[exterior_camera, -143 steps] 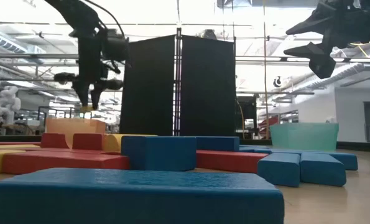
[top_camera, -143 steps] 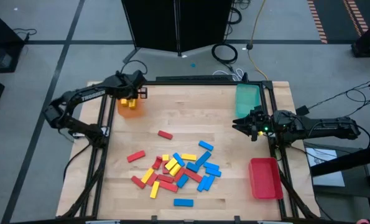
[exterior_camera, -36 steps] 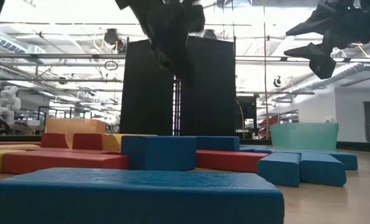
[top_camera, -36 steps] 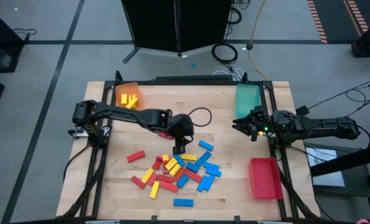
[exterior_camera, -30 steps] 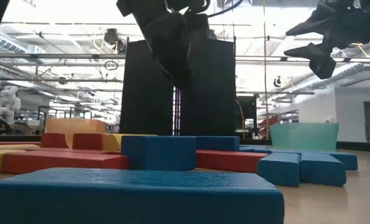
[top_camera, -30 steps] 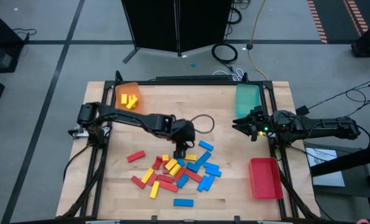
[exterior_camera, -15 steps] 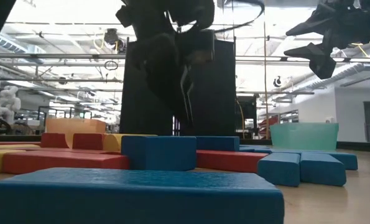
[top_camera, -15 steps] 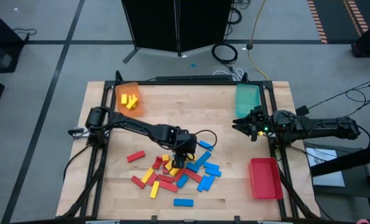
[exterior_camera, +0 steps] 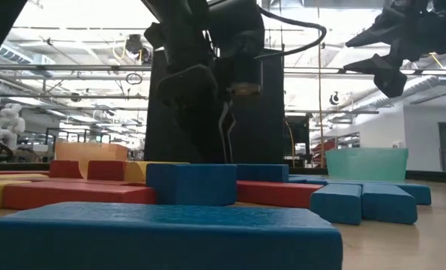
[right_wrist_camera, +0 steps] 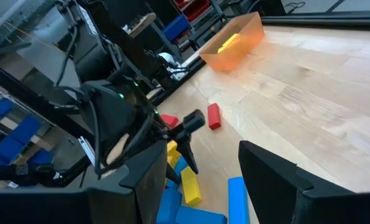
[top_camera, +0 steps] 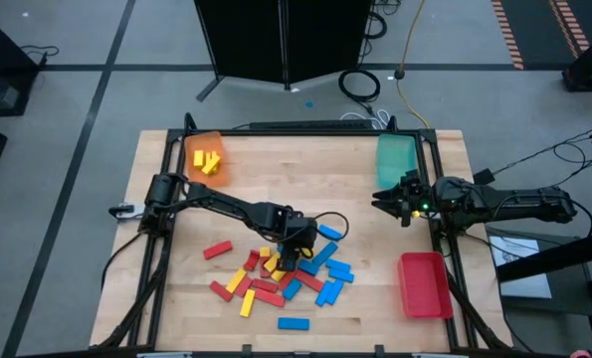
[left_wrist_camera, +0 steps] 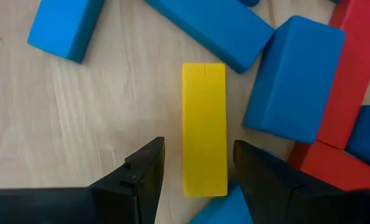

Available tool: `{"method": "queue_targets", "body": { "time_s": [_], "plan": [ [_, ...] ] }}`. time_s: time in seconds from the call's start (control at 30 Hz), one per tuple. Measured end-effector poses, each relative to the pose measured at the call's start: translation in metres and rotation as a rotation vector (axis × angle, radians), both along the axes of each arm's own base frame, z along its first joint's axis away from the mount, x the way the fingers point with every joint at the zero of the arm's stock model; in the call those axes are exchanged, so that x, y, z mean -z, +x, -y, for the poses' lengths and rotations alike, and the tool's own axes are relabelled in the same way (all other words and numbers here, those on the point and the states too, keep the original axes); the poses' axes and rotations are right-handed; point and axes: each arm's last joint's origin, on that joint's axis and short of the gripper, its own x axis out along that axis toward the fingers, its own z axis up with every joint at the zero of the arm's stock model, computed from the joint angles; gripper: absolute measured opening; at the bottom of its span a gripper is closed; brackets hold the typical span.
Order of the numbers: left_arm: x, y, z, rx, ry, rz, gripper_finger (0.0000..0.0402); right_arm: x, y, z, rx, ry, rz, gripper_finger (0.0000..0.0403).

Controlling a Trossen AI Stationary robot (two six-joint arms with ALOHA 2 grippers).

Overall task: Sort blocks
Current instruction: Put the yellow block into the orange bin

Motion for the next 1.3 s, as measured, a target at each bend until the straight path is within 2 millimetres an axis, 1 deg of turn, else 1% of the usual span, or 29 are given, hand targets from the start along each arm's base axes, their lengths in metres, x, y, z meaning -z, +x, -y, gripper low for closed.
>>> {"method": "queue_targets", "body": {
  "time_s": [0.2,0.43,0.6,0.7,0.9,1.17,1.3],
  "plan": [
    [0.000,0.000,0.001,0.007,-0.018,-0.003,0.0187,0.001,0.000,0.000,0.000,0.000,-0.015,0.0194],
    [0.014,0.002,0.001,0.012,-0.034,-0.040,0.0187,0.001,0.000,0.000,0.000,0.000,-0.015,0.0194],
    [0.016,0.002,0.000,-0.006,-0.029,-0.046,0.0185,0.001,0.000,0.000,0.002,0.005,-0.014,0.0194],
    [0.016,0.002,-0.003,-0.034,-0.035,-0.049,0.0164,0.001,0.000,0.000,0.002,0.007,-0.014,0.0194],
    [0.016,0.003,-0.003,-0.043,-0.038,-0.050,0.0079,0.001,0.000,0.000,0.002,0.008,-0.015,0.0194],
    [0.016,0.003,-0.004,-0.085,-0.052,-0.058,0.0076,0.001,0.000,0.000,0.003,0.007,-0.014,0.0194],
    [0.009,0.003,-0.005,-0.110,-0.041,-0.078,0.0076,0.001,0.000,0.000,0.003,0.007,-0.015,0.0194]
  ]
}}
